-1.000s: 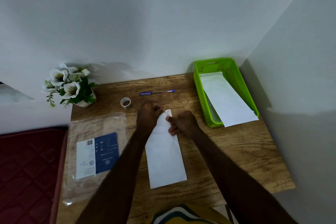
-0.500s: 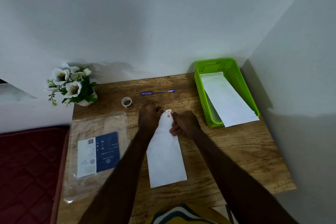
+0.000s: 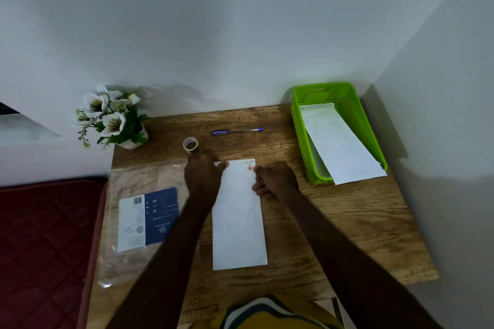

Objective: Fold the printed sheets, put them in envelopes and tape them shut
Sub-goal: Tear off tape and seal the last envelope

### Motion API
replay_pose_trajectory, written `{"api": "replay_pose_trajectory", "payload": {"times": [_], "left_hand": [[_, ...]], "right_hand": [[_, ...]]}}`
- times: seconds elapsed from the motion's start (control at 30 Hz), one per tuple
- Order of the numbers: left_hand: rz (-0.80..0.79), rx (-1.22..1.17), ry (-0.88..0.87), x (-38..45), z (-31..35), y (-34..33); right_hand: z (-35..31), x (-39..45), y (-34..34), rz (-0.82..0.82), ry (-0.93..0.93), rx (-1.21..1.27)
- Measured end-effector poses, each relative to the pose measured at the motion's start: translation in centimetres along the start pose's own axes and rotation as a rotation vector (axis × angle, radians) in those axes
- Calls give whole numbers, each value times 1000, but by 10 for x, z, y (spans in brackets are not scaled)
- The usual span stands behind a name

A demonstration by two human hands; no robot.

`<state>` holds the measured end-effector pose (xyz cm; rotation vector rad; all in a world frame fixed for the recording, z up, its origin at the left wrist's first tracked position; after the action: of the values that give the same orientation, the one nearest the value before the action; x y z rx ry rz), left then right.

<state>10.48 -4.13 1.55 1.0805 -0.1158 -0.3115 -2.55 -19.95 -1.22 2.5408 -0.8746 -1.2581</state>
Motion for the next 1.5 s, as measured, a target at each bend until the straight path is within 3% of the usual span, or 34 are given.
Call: {"api": "replay_pose_trajectory", "payload": {"times": [0.1, 0.37, 0.57, 0.7, 0.83, 1.03, 1.23, 1.4, 1.5], "left_hand": [[-31, 57, 60, 3, 2, -4], [-187, -123, 184, 16, -7, -13], [-146, -128, 160, 7, -7, -13], [-183, -409, 172, 0, -18, -13], [-269, -796, 244, -8, -25, -14], [-346, -860, 302, -10, -24, -16], [-306, -897, 371, -9, -28, -18], [-249, -965, 431, -10, -32, -23], [-242, -997, 461, -8, -33, -24]], "right_hand": [[1, 1, -1, 16, 7, -15], [-1, 0, 0, 34, 27, -40], [1, -1, 0, 17, 36, 3], [3, 0, 4, 16, 95, 86], [-3, 1, 14, 232, 301, 14], [-15, 5, -9, -24, 311, 324], [-17, 7, -11, 3, 328, 319], [-14, 1, -17, -191, 272, 438], [-11, 0, -16, -212, 286, 407]]}}
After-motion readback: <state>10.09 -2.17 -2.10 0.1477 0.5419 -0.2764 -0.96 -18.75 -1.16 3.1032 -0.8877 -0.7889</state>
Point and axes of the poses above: each hand's wrist, its own x-axis towards the middle knuckle, its own y-axis out of the back of the hand, z = x × y, the point moved 6 cm from there along x, towards the middle knuckle
